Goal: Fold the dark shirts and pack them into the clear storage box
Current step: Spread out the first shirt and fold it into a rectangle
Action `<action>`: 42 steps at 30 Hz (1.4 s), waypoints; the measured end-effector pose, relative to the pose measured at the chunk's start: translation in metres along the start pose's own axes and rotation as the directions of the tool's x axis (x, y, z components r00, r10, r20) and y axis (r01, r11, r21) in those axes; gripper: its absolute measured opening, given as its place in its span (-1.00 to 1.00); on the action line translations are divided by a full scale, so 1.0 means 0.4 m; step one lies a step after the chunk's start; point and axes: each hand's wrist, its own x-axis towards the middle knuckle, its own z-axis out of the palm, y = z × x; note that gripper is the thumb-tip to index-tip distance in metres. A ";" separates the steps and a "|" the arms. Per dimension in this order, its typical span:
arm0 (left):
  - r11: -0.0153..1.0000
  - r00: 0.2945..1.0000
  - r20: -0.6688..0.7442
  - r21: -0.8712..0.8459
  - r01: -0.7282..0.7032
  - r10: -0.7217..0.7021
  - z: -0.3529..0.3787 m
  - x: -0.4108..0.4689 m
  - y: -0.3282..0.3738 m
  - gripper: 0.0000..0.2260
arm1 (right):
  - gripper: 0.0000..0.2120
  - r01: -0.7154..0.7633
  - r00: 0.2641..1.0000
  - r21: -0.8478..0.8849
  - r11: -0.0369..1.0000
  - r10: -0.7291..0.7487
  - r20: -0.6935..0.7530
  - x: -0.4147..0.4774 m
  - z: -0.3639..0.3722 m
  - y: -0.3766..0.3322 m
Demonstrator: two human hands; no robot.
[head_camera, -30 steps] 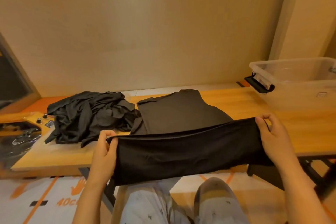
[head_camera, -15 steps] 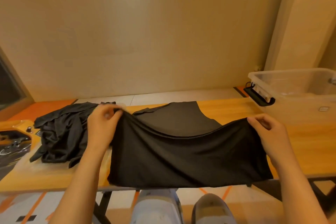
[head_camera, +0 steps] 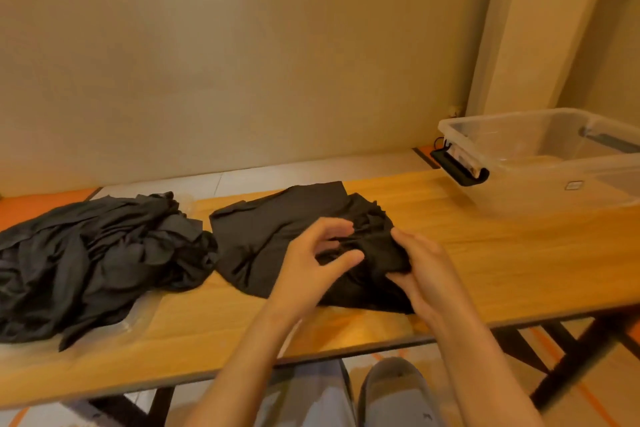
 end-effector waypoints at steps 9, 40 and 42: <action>0.953 0.971 -0.135 0.260 -0.156 0.196 0.017 -0.154 -0.078 -0.72 | -0.87 -0.004 1.000 -0.186 0.983 0.006 0.006 -0.081 0.088 0.122; 0.950 0.911 -0.269 -0.089 0.299 -0.312 -0.249 -0.196 -0.189 -0.88 | -0.66 0.348 0.928 -0.935 -0.063 -0.115 0.353 0.593 0.061 0.067; 0.947 0.897 -0.305 -0.121 0.298 -0.321 -0.250 -0.196 -0.183 -0.90 | -0.77 0.365 0.914 -0.929 -0.066 -0.166 0.371 0.591 0.052 0.063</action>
